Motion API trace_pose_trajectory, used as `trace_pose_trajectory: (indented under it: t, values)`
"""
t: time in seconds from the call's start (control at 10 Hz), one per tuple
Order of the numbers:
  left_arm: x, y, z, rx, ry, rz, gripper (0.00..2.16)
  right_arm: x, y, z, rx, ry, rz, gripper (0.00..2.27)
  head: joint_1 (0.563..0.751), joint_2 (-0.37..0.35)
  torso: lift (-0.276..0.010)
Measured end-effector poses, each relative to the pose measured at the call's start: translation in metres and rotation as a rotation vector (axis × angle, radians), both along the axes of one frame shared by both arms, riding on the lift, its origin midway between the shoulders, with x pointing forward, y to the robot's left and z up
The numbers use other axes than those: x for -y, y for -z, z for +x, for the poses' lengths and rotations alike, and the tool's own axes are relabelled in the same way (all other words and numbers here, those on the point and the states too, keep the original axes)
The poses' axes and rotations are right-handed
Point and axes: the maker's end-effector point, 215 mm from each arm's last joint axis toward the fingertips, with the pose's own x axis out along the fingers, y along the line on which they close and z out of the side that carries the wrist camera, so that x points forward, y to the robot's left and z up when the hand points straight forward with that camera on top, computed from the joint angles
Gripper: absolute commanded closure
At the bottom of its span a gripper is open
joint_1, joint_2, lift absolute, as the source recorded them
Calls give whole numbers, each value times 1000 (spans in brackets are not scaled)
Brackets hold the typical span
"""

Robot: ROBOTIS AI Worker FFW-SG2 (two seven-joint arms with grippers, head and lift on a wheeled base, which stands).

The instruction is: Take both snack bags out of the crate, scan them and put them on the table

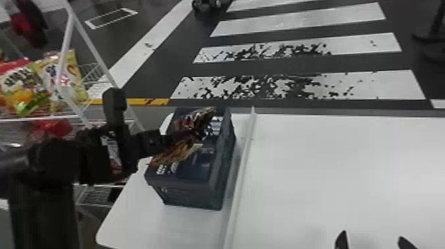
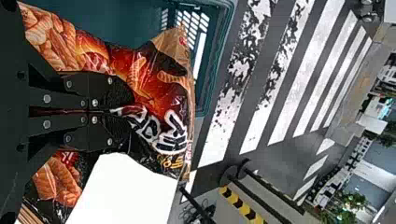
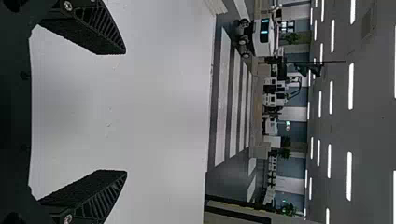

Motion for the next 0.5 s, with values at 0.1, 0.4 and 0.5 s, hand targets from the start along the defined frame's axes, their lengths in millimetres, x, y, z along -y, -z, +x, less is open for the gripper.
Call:
trace_pose_trajectory:
  t: [0.1, 0.4, 0.5]
  values:
    - [17, -1, -3, 9, 14, 3, 2142, -1, -1, 0, 2, -2, 0, 76, 695, 300, -92]
    - [106, -2, -4, 23, 125, -8, 2142, -1, -5, 0, 9, 0, 1, 80, 695, 193, -92]
    - [131, 0, -6, 22, 155, -16, 2142, 0, -6, -1, 11, 3, 2, 80, 695, 155, -92]
